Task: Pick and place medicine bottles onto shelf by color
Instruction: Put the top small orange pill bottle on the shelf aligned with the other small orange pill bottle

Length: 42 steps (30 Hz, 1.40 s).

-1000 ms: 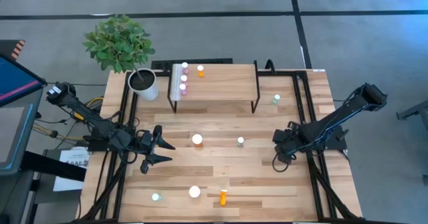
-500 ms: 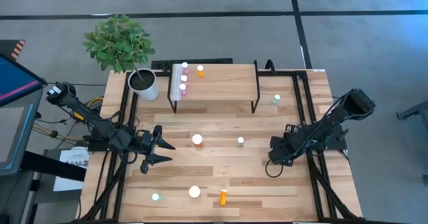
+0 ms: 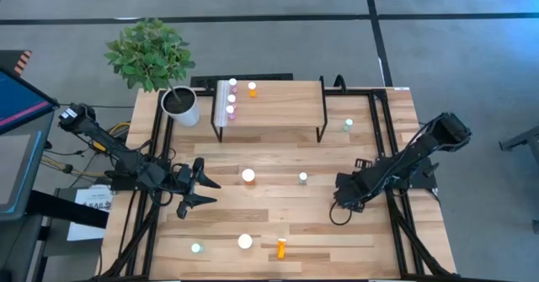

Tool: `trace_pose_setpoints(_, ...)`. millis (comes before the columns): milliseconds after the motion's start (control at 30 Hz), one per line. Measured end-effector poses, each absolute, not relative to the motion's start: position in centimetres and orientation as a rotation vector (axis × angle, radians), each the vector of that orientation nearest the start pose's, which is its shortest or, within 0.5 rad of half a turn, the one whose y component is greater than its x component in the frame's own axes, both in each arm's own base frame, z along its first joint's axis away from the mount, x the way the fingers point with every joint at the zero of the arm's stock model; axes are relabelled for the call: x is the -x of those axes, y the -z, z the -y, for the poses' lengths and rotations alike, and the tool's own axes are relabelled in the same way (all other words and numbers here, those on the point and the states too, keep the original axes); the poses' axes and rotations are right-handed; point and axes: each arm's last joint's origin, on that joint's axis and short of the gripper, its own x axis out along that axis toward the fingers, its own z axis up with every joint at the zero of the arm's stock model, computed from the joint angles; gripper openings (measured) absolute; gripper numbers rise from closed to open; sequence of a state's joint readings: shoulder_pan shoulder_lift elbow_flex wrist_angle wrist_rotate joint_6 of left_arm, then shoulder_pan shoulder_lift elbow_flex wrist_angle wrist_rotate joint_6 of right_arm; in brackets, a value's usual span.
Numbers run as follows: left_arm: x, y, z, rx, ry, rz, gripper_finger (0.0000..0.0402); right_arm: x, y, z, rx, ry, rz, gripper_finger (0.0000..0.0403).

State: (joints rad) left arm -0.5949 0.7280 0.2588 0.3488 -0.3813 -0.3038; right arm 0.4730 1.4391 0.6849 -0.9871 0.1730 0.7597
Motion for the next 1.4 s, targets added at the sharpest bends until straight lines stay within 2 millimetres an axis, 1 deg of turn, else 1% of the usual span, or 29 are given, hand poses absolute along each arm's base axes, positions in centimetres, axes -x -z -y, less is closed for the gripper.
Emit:
trace_pose_setpoints(100,-14.1,-21.1,8.2,0.245,0.195,-0.138,0.0192,-17.5,-15.1,-8.1,-0.041,0.405,-1.579,0.0102)
trace_pose_setpoints(167,-14.1,-21.1,8.2,0.245,0.195,-0.138,0.0192,-17.8,-15.4,-8.1,-0.052,0.4,-1.567,0.0098)
trace_pose_setpoints(367,-14.1,-21.1,8.2,0.248,0.195,-0.138,0.0192,-18.9,-16.5,-8.3,-0.086,0.393,-1.524,0.0101)
trace_pose_setpoints(500,-14.1,-21.1,8.2,0.252,0.195,-0.137,0.0192,-20.1,-17.5,-8.7,-0.101,0.381,-1.432,0.01)
trace_pose_setpoints(600,-14.1,-21.1,8.2,0.259,0.197,-0.13,0.0192,-21.1,-18.7,-9.0,-0.09,0.358,-1.312,0.0099)
trace_pose_setpoints(733,-14.1,-21.1,8.2,0.259,0.196,-0.13,0.0192,-22.2,-20.5,-9.0,-0.104,0.303,-1.102,0.0099)
trace_pose_setpoints(867,-14.1,-21.2,8.2,0.259,0.197,-0.128,0.0192,-23.1,-23.1,-8.5,-0.107,0.277,-0.846,0.0098)
trace_pose_setpoints(1033,-14.1,-21.2,8.2,0.26,0.198,-0.124,0.0192,-25.2,-26.4,-7.6,-0.069,0.206,-0.509,0.0098)
trace_pose_setpoints(1167,-14.1,-21.3,8.2,0.26,0.198,-0.12,0.0192,-26.8,-28.4,-6.0,-0.039,0.189,-0.304,0.0099)
trace_pose_setpoints(1233,-14.1,-21.3,8.2,0.261,0.199,-0.117,0.0192,-27.8,-28.9,-5.0,-0.027,0.173,-0.227,0.0102)
trace_pose_setpoints(1300,-14.1,-21.3,8.3,0.262,0.207,-0.118,0.0192,-28.5,-28.9,-4.1,-0.007,0.162,-0.187,0.0105)
trace_pose_setpoints(1400,-13.9,-21.4,8.3,0.259,0.244,-0.116,0.0192,-29.8,-29.2,-2.5,0.003,0.159,-0.083,0.0107)
